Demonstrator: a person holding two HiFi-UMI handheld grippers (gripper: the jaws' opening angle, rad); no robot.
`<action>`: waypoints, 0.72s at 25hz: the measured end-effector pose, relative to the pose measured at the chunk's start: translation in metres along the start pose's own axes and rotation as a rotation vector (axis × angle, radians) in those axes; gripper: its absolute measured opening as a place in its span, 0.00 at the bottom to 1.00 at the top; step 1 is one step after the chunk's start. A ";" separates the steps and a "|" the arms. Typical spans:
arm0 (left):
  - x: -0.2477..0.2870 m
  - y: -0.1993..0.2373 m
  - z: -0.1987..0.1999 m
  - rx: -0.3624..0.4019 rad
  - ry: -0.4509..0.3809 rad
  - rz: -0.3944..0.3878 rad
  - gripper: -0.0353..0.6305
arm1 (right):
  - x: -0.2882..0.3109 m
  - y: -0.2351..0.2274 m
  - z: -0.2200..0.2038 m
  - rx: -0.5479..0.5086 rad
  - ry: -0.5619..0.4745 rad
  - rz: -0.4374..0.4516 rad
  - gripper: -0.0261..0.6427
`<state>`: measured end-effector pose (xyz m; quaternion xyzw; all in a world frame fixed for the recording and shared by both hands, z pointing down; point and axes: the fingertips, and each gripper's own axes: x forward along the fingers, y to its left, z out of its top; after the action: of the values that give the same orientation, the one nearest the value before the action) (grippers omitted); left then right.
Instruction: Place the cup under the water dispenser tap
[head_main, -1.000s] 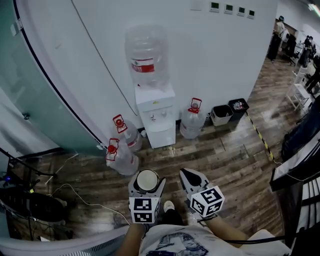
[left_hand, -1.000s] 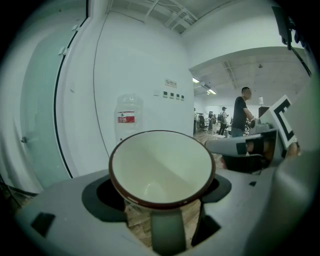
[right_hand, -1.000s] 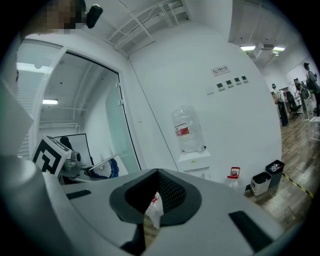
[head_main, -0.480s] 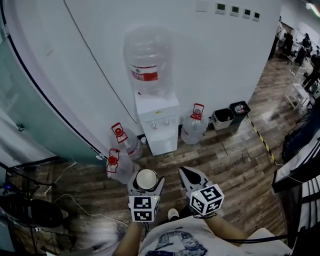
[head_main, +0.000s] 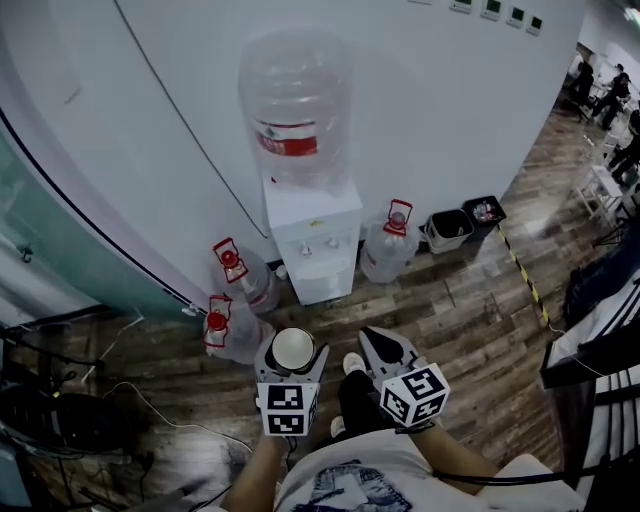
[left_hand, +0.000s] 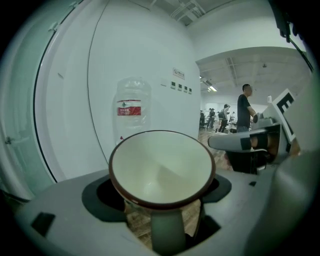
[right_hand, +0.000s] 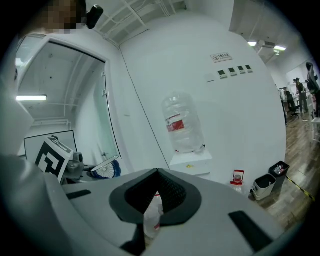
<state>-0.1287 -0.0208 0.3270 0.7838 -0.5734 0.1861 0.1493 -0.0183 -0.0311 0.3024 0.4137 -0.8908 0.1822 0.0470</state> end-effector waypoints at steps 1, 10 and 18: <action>0.009 0.002 0.000 0.000 0.004 0.002 0.71 | 0.008 -0.005 -0.002 0.001 0.006 0.005 0.07; 0.112 0.035 -0.010 -0.012 0.070 0.025 0.71 | 0.093 -0.069 -0.005 0.005 0.033 0.034 0.07; 0.216 0.072 -0.056 -0.027 0.119 0.048 0.71 | 0.173 -0.138 -0.057 0.035 0.093 0.014 0.07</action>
<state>-0.1447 -0.1994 0.4784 0.7554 -0.5845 0.2280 0.1891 -0.0309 -0.2162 0.4355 0.3992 -0.8872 0.2170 0.0801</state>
